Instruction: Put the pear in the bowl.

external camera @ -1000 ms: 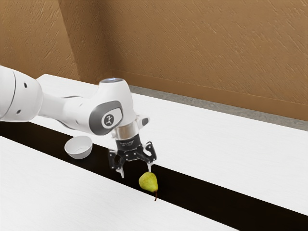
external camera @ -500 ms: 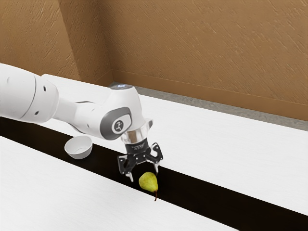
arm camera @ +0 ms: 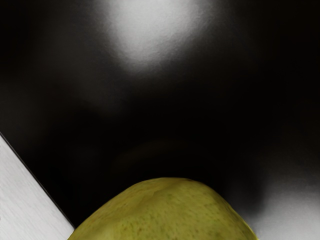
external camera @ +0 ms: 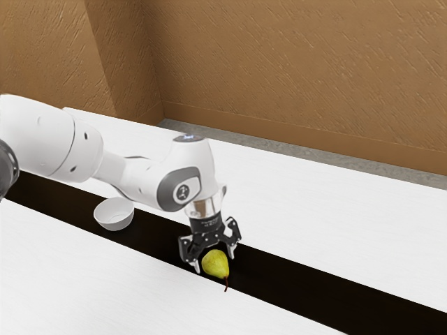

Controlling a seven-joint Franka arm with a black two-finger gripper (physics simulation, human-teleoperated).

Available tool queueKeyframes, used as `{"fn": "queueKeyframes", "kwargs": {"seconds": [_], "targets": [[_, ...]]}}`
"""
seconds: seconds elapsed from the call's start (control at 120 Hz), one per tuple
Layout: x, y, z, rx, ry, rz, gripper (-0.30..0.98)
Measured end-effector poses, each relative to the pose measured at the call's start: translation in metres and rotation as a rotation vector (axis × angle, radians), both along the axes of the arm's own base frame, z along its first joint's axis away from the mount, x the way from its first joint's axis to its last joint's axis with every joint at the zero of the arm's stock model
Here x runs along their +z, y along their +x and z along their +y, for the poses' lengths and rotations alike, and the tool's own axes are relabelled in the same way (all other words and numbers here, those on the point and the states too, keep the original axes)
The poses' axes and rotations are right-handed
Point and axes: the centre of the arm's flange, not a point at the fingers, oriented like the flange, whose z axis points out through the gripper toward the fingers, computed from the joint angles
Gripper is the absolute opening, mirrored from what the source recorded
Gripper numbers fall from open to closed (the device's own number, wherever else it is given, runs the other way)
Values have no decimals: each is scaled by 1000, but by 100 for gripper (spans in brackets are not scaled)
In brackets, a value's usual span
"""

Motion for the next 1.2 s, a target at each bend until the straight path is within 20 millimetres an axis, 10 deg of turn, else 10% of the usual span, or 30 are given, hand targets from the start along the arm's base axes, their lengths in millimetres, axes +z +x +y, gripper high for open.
{"fn": "queueKeyframes", "kwargs": {"seconds": [0.833, 1.2], "targets": [[3, 9, -2, 60, 14, -2, 44], [67, 22, 38, 129, 27, -64, 40]]}}
